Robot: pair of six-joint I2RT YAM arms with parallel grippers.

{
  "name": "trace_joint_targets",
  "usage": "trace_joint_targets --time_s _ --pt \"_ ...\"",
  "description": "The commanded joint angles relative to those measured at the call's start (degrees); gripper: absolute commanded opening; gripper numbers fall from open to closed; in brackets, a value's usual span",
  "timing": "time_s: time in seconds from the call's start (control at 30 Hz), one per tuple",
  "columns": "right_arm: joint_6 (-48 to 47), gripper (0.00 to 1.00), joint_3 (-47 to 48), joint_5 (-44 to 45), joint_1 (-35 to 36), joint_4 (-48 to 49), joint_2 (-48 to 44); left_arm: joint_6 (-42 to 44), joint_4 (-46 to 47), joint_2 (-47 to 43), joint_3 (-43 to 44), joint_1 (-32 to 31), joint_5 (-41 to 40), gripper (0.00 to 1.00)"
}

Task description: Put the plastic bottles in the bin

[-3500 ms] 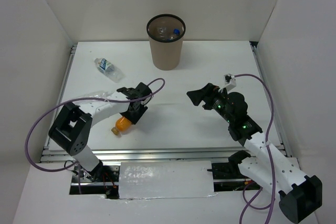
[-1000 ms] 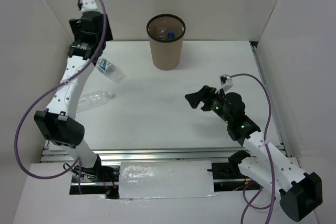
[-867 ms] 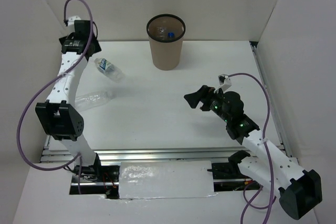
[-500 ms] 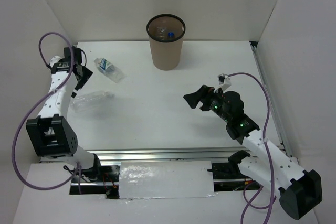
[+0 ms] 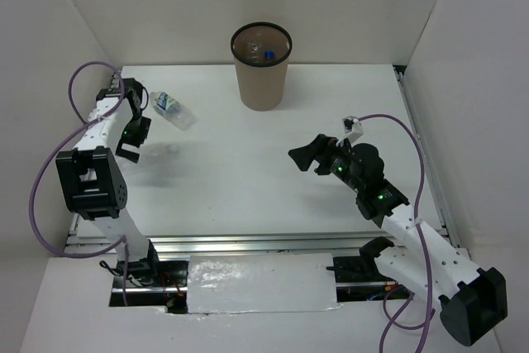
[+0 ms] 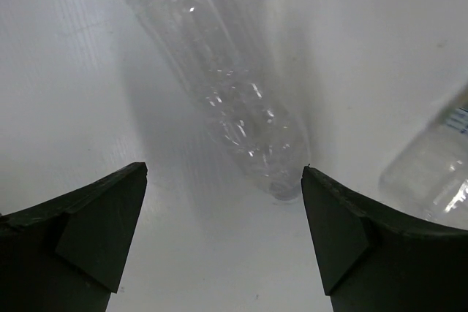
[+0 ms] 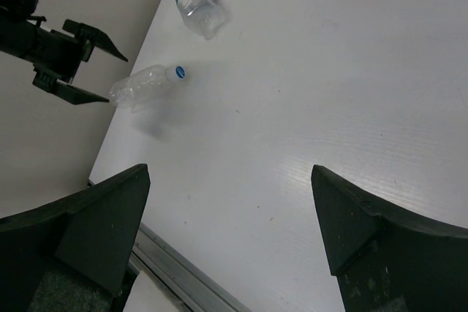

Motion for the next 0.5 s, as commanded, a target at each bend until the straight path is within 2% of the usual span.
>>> trace_joint_targets --time_s 0.0,0.23,0.47 --pt "-0.61 0.98 2.71 -0.84 0.36 1.13 0.25 -5.44 1.81 -3.16 -3.01 0.18 -1.74 0.99" --pt "-0.79 0.99 2.88 -0.67 0.44 1.04 0.52 -6.94 3.4 1.49 -4.43 0.01 -1.22 1.0" --pt "-0.61 0.98 2.79 -1.02 0.53 1.39 1.22 -8.35 6.74 3.78 -6.88 0.1 -4.21 0.99"
